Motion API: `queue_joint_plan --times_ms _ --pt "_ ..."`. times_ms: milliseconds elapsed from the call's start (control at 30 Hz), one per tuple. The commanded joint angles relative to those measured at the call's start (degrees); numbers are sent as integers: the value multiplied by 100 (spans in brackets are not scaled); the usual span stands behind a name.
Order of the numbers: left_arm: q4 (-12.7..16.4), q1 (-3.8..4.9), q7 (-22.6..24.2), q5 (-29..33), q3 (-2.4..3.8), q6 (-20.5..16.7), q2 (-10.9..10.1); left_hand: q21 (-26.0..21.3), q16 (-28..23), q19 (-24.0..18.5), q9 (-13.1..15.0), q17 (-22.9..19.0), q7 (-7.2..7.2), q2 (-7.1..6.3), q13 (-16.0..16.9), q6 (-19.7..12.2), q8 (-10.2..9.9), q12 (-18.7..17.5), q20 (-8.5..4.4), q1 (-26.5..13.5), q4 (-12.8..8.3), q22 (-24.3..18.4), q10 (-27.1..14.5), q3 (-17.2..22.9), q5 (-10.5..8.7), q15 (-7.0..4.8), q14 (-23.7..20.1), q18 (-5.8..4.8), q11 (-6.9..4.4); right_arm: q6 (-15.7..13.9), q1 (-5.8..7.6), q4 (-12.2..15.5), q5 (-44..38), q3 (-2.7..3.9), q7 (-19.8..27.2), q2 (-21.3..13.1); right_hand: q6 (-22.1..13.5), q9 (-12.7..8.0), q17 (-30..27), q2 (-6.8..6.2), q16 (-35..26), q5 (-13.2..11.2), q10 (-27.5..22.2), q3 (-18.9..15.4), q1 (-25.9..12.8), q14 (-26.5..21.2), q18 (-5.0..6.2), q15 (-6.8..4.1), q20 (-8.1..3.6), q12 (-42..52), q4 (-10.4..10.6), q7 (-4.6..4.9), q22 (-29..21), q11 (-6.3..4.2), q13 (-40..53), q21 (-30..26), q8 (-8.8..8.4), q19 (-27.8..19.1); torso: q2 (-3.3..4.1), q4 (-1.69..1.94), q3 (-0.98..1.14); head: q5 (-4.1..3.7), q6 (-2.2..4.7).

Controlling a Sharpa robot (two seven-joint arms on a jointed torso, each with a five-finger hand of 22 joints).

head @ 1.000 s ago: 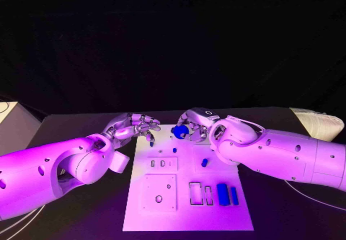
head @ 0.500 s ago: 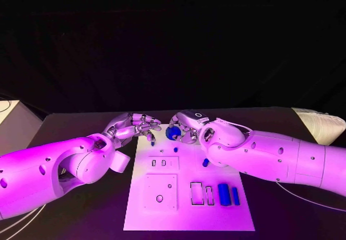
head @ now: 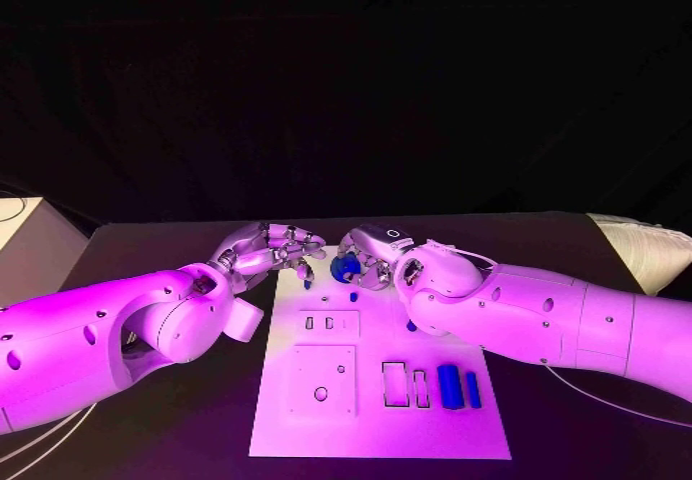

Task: Assemble the parts on the task board

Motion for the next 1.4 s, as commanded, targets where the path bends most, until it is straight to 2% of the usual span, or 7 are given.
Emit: queue_joint_plan --times_ms 33,767,1033,1067,1167,1233,1400 --pt "10 5 31 0 4 102 14 -36 -2 -3 -5 13 -4 -17 9 -36 -27 -7 39 -61 15 -17 -55 10 7 23 -33 32 5 18 -15 -62 -180 2 -8 37 119 82 1001 32 -22 -4 17 23 -33 470 -105 -27 -48 21 3 -73 896 -21 534 19 85 135 -9 -12 -2 9 -5" --pt "4 5 30 -3 4 108 26 -36 -2 -3 -5 13 -4 -17 9 -36 -27 -7 39 -61 15 -17 -55 10 7 23 -33 32 5 132 -114 -314 -259 -10 -23 187 77 74 998 -9 -24 -81 10 68 -135 470 -104 -19 -44 5 -29 -57 895 -8 525 12 73 132 -3 -9 -5 16 -22" --pt "0 5 31 -3 4 109 27 -36 -2 -3 -5 13 -4 -17 9 -36 -27 -7 39 -61 15 -17 -55 10 7 23 -33 32 5 98 -124 -356 -198 -13 -14 200 -249 -15 956 -108 -50 -162 -157 108 -388 457 -84 57 14 -210 -43 50 838 85 350 -68 -117 83 -4 -15 -3 23 -25" --pt "0 5 31 -3 4 109 28 -36 -2 -3 -5 13 -4 -17 9 -36 -27 -7 39 -61 15 -17 -55 10 7 23 -33 32 5 98 -124 -357 -191 -13 -12 201 -277 -24 948 -107 -55 -249 -172 93 -441 455 -82 68 25 -230 -26 60 832 95 335 -78 -136 77 -4 -16 -3 23 -24" --pt "-2 5 31 -5 4 109 29 -36 -2 -3 -5 13 -4 -17 9 -36 -27 -7 39 -61 15 -17 -55 10 7 23 -33 32 5 97 -125 -356 -155 -14 -1 203 -367 -60 951 -80 -55 -740 -212 -36 -667 455 -75 95 59 -281 74 79 820 122 297 -105 -199 66 -3 -12 -1 21 -24" --pt "-1 5 32 -6 4 109 28 -36 -2 -3 -5 13 -4 -17 9 -36 -27 -7 39 -61 15 -17 -55 10 7 23 -33 32 5 90 -125 -354 -124 -14 10 202 -430 -89 954 -63 -55 -840 -232 -194 -769 455 -74 107 73 -305 147 92 819 136 281 -113 -243 65 -5 -9 -2 19 -28" --pt "0 5 53 -8 4 100 25 -36 -2 -3 -5 13 -4 -17 9 -36 -27 -7 39 -61 15 -17 -55 10 7 23 -33 32 5 75 -125 -339 -79 -14 19 187 -509 -145 959 30 -54 -719 -251 -586 -801 455 -70 130 94 -323 282 118 815 161 274 -135 -315 60 -4 -8 -3 23 -36"
